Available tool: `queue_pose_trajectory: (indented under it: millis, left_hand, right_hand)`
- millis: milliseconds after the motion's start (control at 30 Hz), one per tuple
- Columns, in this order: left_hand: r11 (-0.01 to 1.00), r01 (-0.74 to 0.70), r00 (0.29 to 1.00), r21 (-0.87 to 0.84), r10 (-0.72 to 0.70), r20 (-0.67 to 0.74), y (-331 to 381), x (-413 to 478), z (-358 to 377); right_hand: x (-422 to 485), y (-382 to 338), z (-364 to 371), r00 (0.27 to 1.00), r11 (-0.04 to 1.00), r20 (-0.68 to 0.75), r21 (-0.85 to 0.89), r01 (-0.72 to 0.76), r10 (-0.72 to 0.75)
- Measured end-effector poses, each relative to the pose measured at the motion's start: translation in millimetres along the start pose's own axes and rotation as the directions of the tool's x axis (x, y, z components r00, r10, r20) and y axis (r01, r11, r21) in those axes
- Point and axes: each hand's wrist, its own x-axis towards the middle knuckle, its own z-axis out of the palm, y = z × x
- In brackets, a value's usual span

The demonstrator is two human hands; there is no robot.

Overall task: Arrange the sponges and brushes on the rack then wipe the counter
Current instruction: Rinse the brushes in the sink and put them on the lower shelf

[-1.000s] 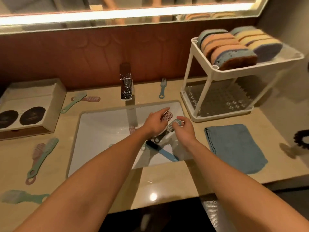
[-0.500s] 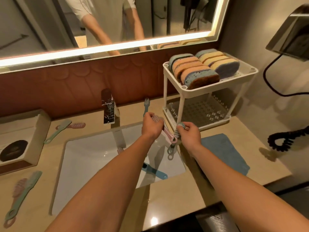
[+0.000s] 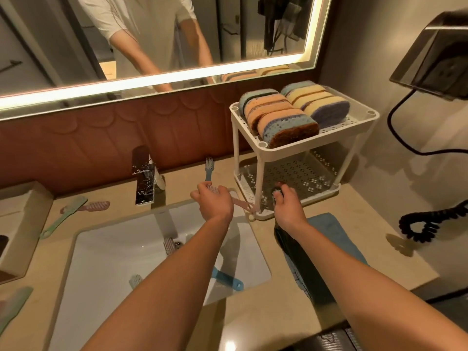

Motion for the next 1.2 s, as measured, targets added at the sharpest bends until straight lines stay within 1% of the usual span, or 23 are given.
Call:
queue_pose_trajectory:
  millis: [133, 233, 367, 467, 567, 633, 700, 767, 867, 900, 933, 1033, 1067, 1133, 1200]
  left_hand:
    - [1.0, 0.01, 0.998, -0.018, -0.011, -0.065, 2, 6, 0]
    - [0.998, 0.018, 0.999, -0.065, -0.021, -0.04, 2, 5, 6]
    - [0.996, 0.006, 0.998, -0.091, -0.001, 0.055, -2, 3, 18]
    - [0.998, -0.021, 0.991, -0.066, 0.03, 0.133, -6, 5, 27]
    - [0.994, -0.107, 0.973, -0.002, 0.105, 0.207, -12, 9, 34]
    - [0.979, -0.192, 0.96, 0.072, 0.172, 0.221, -13, 11, 36]
    - [0.944, -0.278, 0.946, 0.176, 0.239, 0.217, -15, 14, 40]
    - [0.891, -0.357, 0.928, 0.281, 0.305, 0.213, -17, 16, 44]
    - [0.76, -0.505, 0.863, 0.408, 0.451, 0.228, -24, 24, 53]
    - [0.717, -0.535, 0.843, 0.447, 0.486, 0.23, -25, 26, 56]
    - [0.683, -0.549, 0.831, 0.481, 0.507, 0.229, -25, 28, 58]
    - [0.605, -0.571, 0.804, 0.555, 0.547, 0.232, -19, 31, 68]
    - [0.582, -0.582, 0.793, 0.568, 0.56, 0.239, -17, 31, 71]
    - [0.554, -0.592, 0.784, 0.585, 0.565, 0.258, -13, 33, 78]
    - [0.579, -0.57, 0.807, 0.583, 0.529, 0.262, -11, 36, 83]
  right_hand:
    - [5, -2, 3, 1.0, 1.0, 0.017, -0.001, -0.02, 0.02]
    - [12, -3, 5, 0.999, 0.999, 0.031, -0.035, -0.014, 0.015]
    - [22, -7, 6, 0.997, 0.978, 0.072, -0.209, 0.026, -0.011]
    - [29, -10, 5, 0.992, 0.937, 0.118, -0.339, 0.089, -0.052]
    - [33, -14, 2, 0.982, 0.867, 0.169, -0.473, 0.155, -0.083]
    - [37, -16, 1, 0.977, 0.823, 0.187, -0.535, 0.193, -0.108]
    - [43, -14, 2, 0.974, 0.808, 0.198, -0.553, 0.205, -0.112]
    - [48, -8, 6, 0.973, 0.815, 0.203, -0.543, 0.202, -0.106]
    - [57, 0, 12, 0.97, 0.822, 0.195, -0.522, 0.227, -0.144]
    - [59, 3, 13, 0.968, 0.826, 0.189, -0.51, 0.238, -0.162]
    - [61, 5, 14, 0.962, 0.825, 0.177, -0.497, 0.268, -0.206]
    - [70, 16, 18, 0.918, 0.773, 0.131, -0.503, 0.386, -0.374]
    - [72, 21, 21, 0.91, 0.773, 0.126, -0.49, 0.403, -0.395]
    - [78, 27, 27, 0.912, 0.811, 0.115, -0.424, 0.402, -0.393]
    - [83, 36, 32, 0.912, 0.822, 0.115, -0.4, 0.405, -0.393]
